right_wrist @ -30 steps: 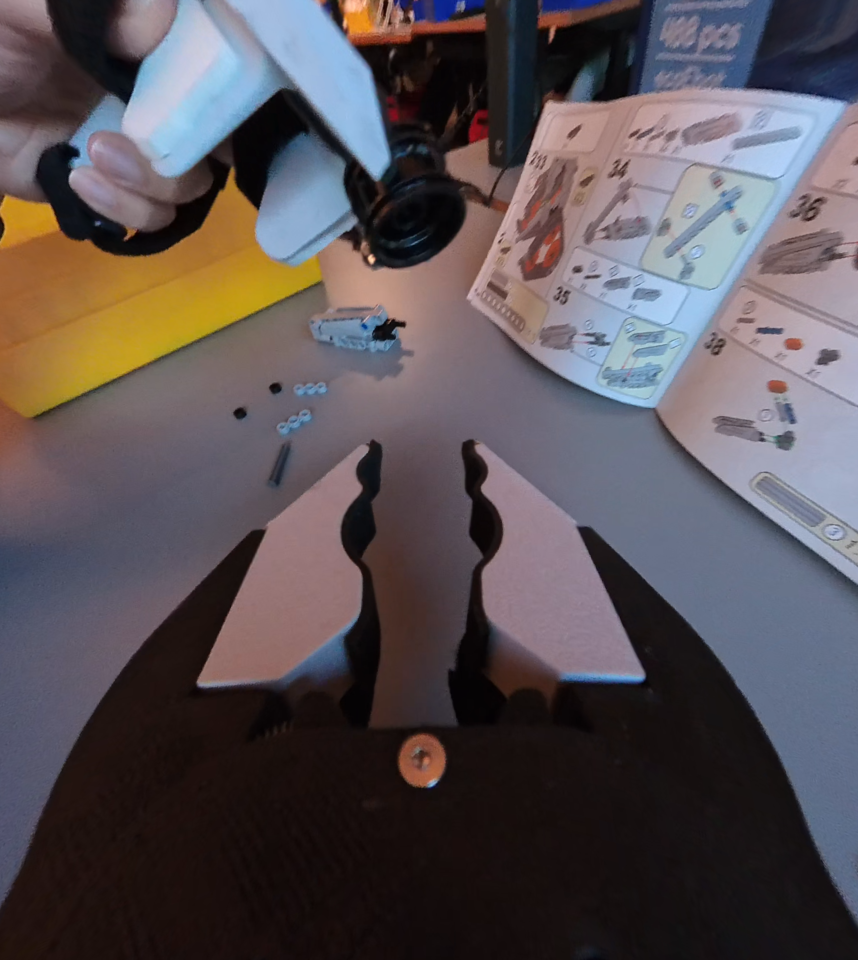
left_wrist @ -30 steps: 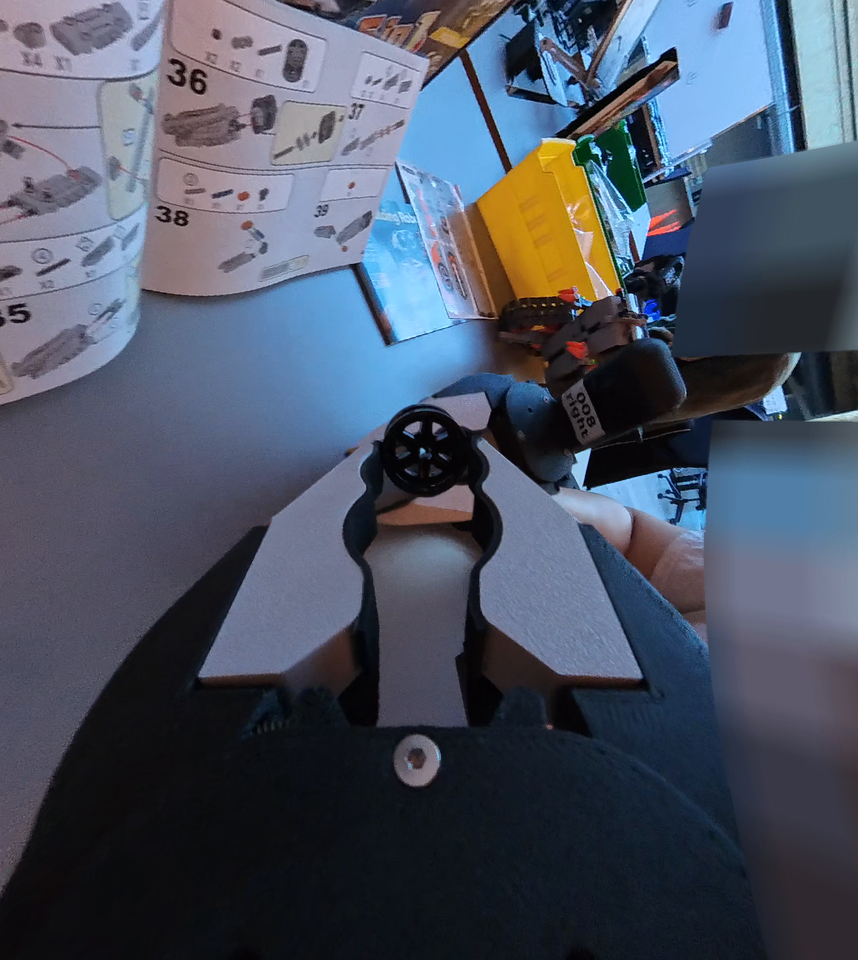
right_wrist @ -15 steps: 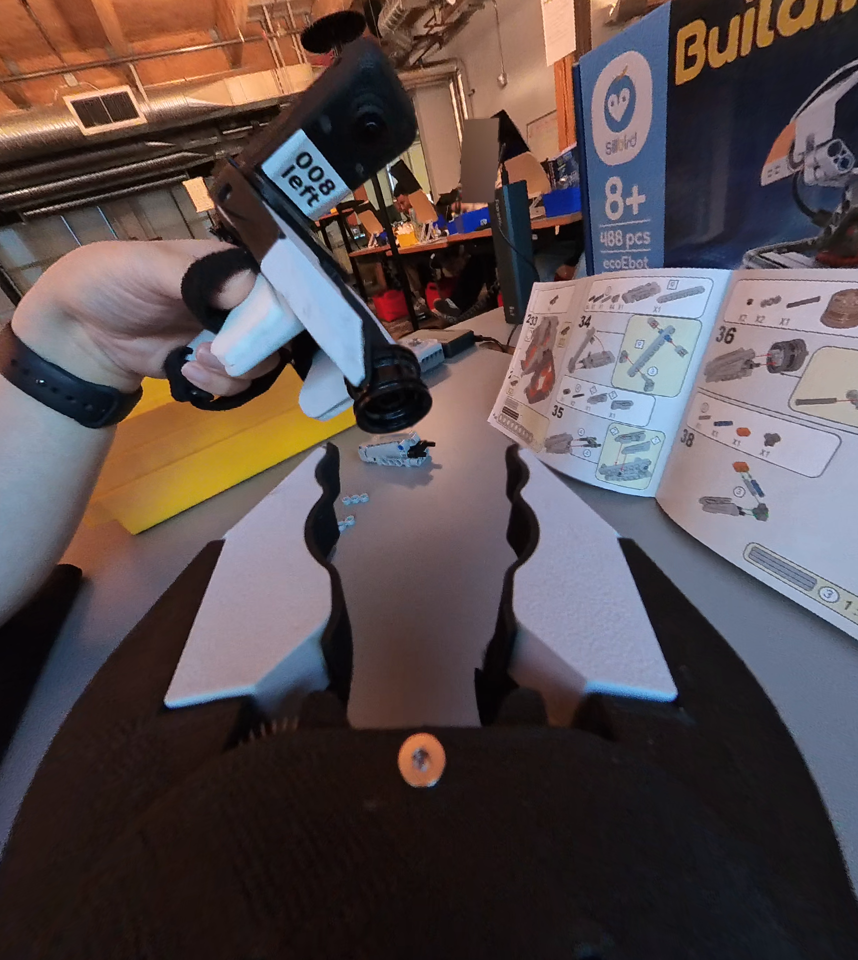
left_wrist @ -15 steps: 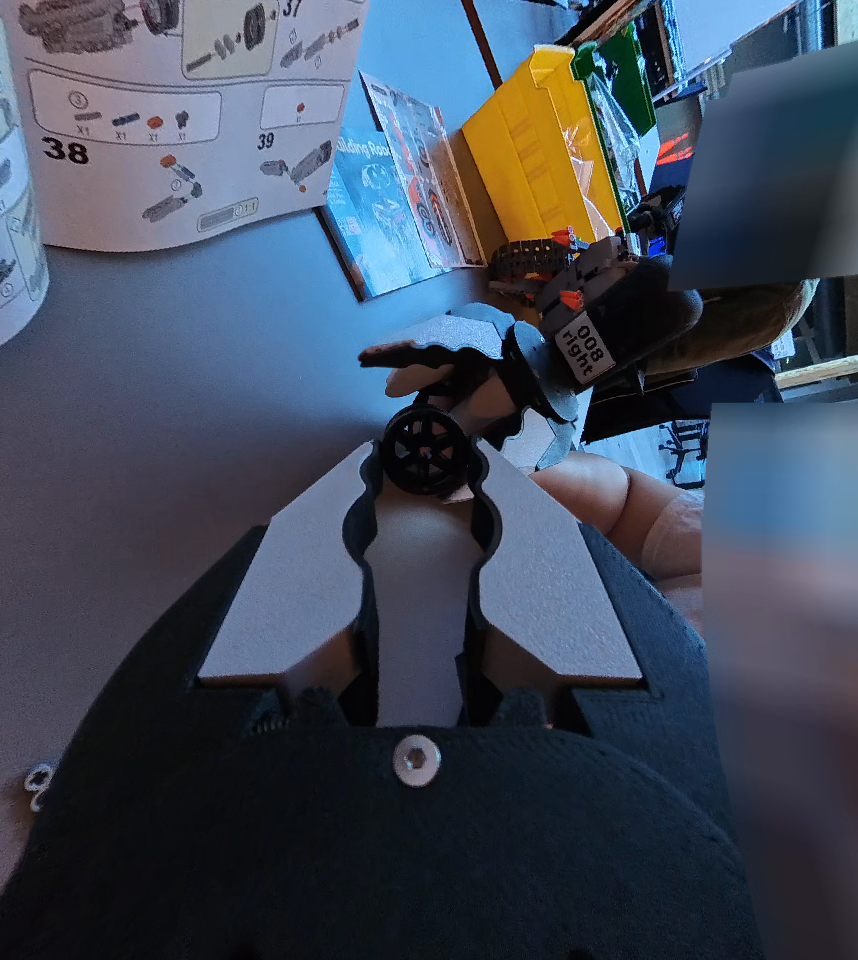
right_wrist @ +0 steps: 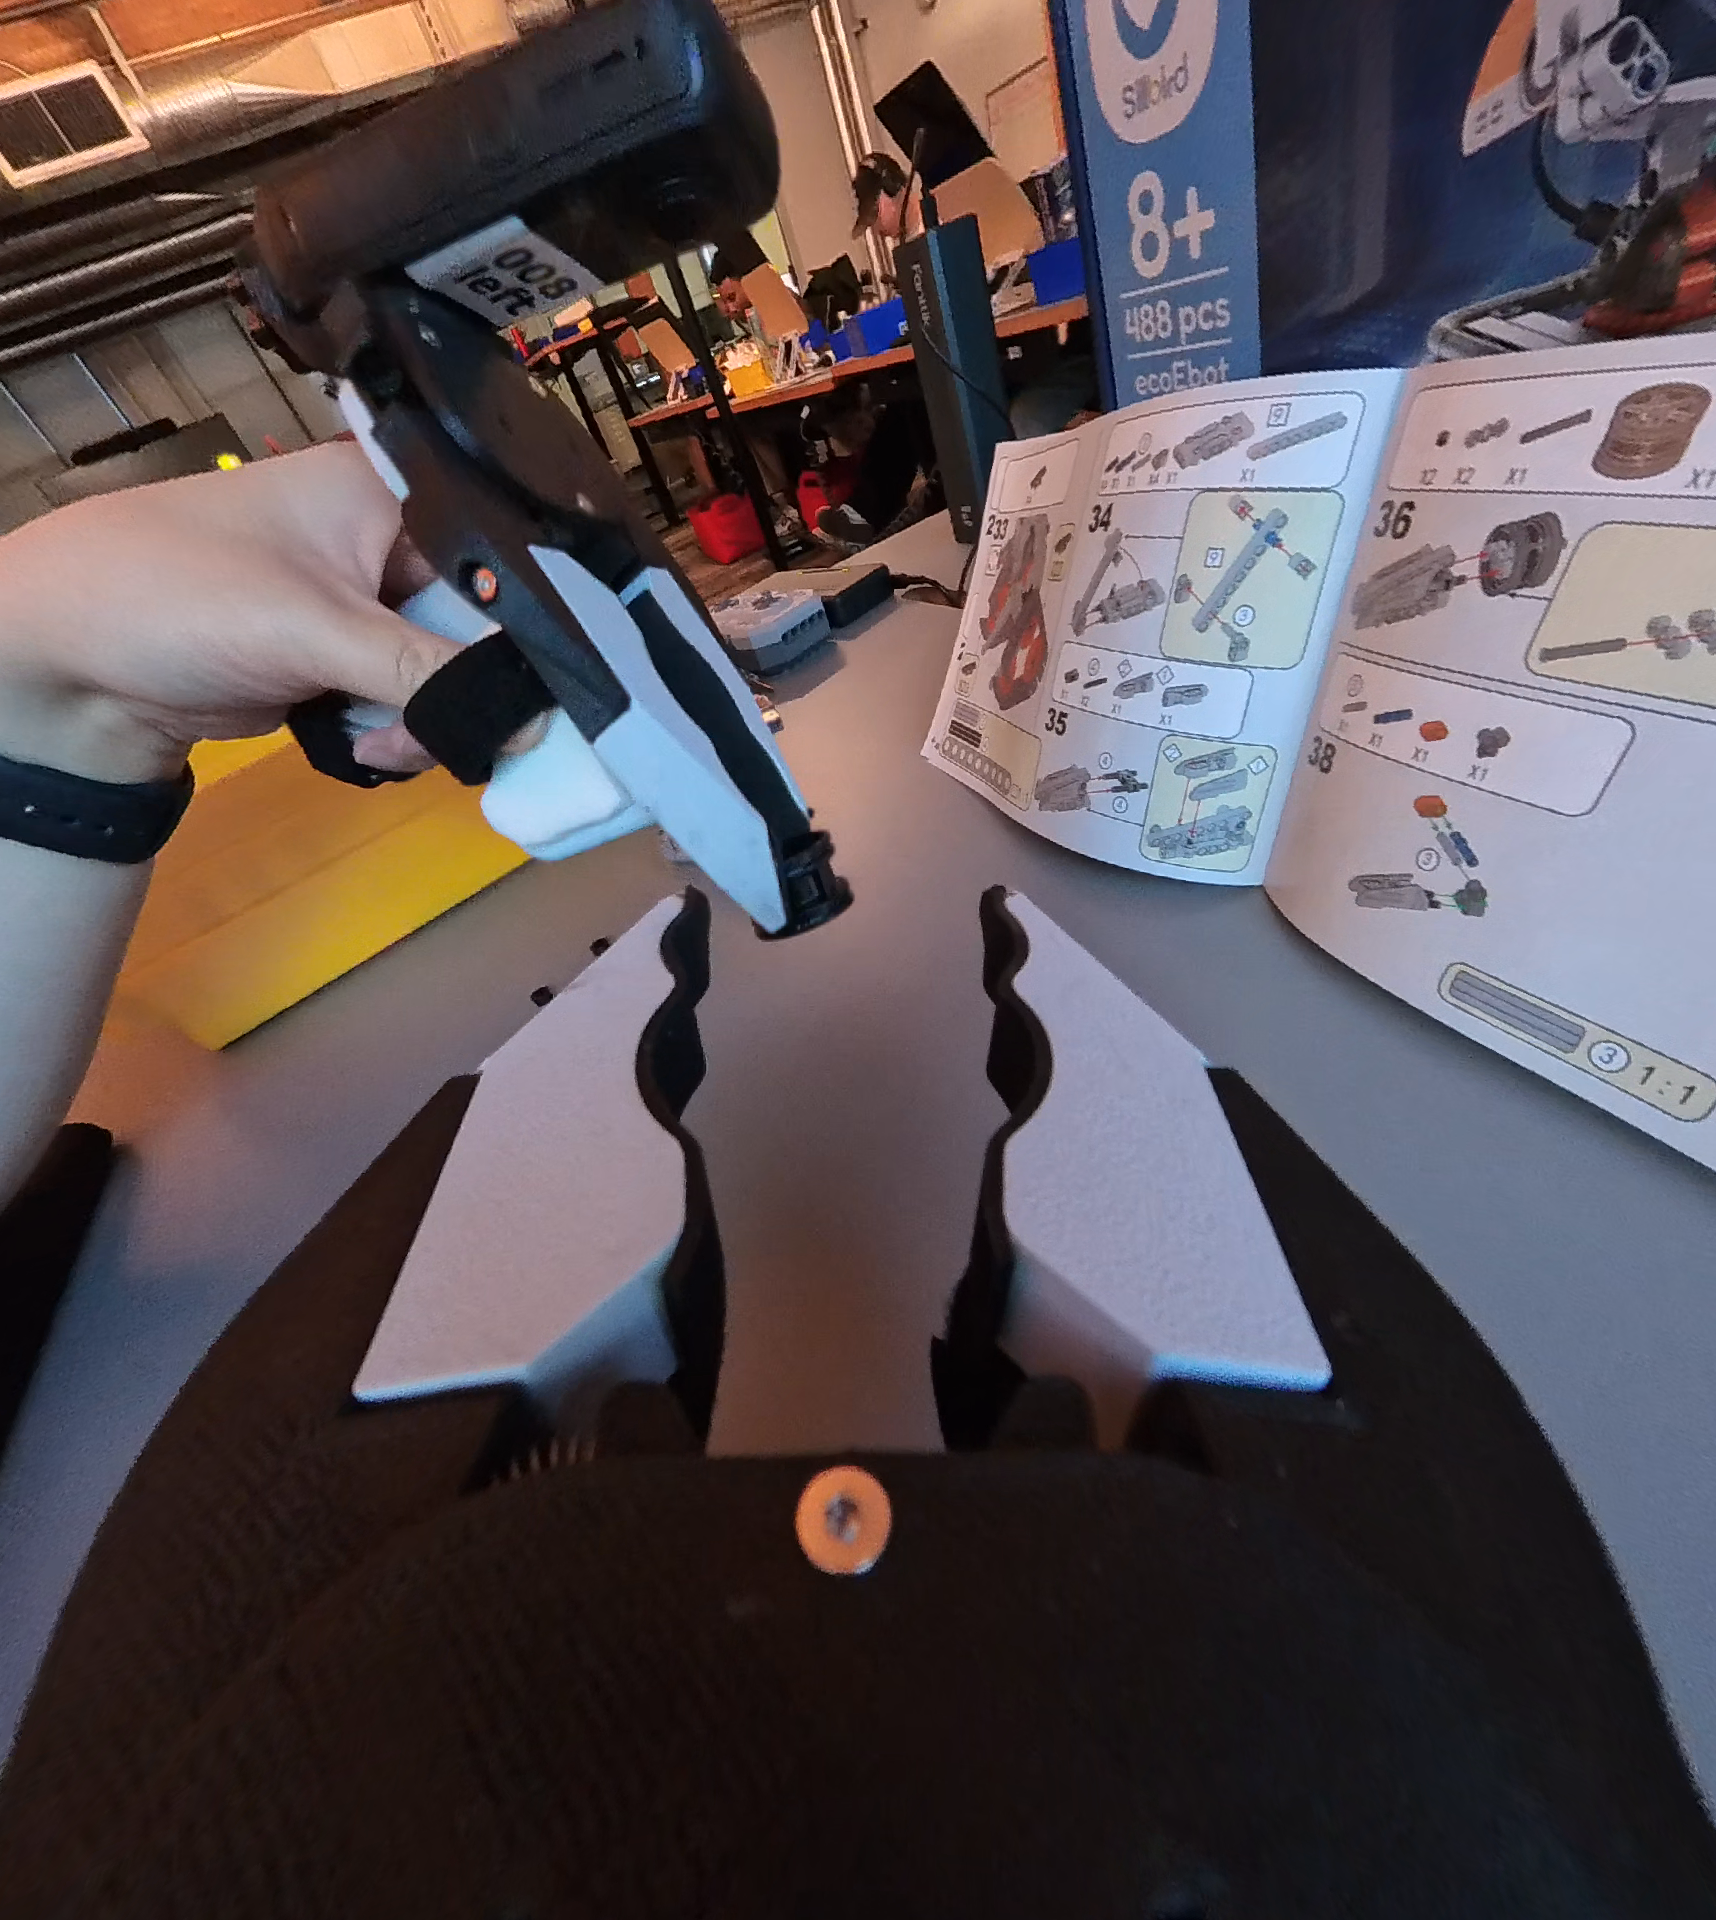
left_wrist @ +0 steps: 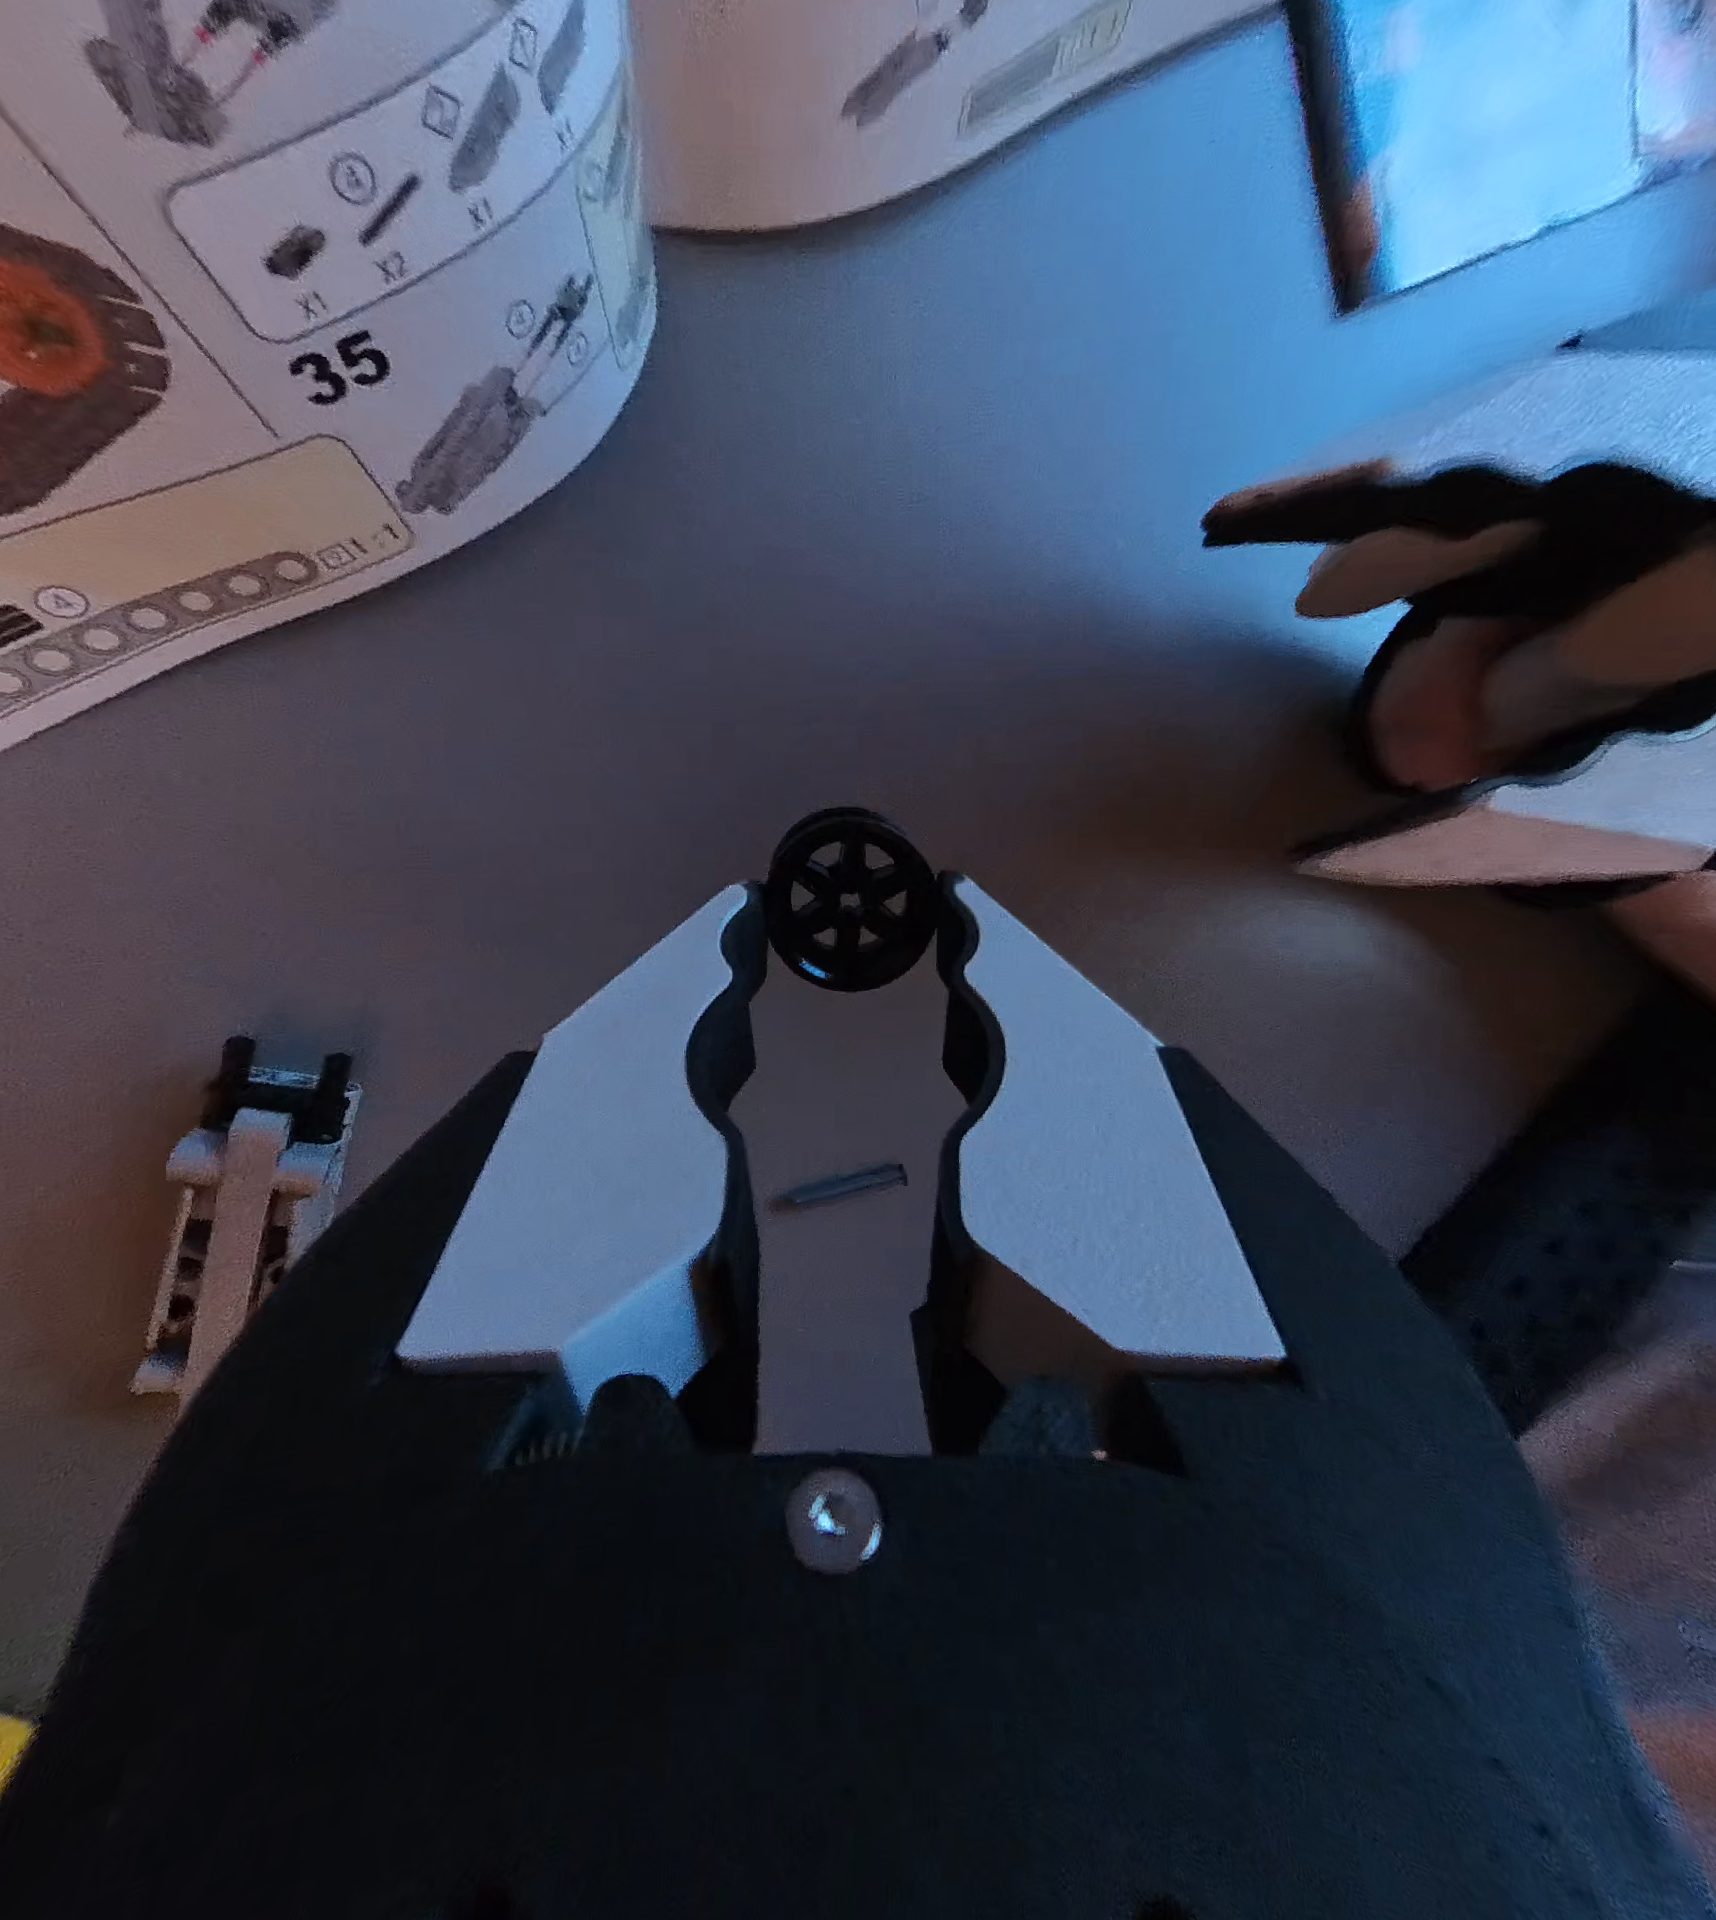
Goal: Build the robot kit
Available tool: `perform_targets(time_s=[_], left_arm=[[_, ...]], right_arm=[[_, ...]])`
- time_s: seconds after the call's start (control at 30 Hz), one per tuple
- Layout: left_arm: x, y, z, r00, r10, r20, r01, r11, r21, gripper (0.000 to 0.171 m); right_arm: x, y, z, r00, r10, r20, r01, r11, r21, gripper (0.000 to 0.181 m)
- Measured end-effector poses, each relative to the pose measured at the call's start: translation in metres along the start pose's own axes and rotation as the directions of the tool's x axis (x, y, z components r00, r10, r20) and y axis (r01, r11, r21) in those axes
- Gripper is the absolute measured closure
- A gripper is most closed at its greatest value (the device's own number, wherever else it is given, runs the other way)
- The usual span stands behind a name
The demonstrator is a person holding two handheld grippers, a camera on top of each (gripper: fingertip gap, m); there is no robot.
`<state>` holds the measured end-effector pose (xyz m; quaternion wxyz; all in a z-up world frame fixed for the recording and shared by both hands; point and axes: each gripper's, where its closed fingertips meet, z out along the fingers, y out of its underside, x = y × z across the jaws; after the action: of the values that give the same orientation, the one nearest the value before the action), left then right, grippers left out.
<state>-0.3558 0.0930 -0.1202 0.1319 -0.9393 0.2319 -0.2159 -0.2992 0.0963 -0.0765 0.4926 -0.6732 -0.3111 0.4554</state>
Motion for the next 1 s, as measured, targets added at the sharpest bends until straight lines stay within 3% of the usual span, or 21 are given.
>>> perform_targets(time_s=[0.3,1.0], left_arm=[[-0.018,0.018,0.01,0.975,0.152,0.161,-0.126,0.979,-0.159,0.141],[-0.014,0.039,0.025,0.958,0.246,0.145,-0.193,0.932,-0.306,0.141]], right_arm=[[0.003,-0.001,-0.001,0.999,0.04,0.002,-0.04,0.999,0.006,0.13],[0.002,0.002,0.0,0.999,0.045,0.007,-0.045,0.999,-0.005,0.13]])
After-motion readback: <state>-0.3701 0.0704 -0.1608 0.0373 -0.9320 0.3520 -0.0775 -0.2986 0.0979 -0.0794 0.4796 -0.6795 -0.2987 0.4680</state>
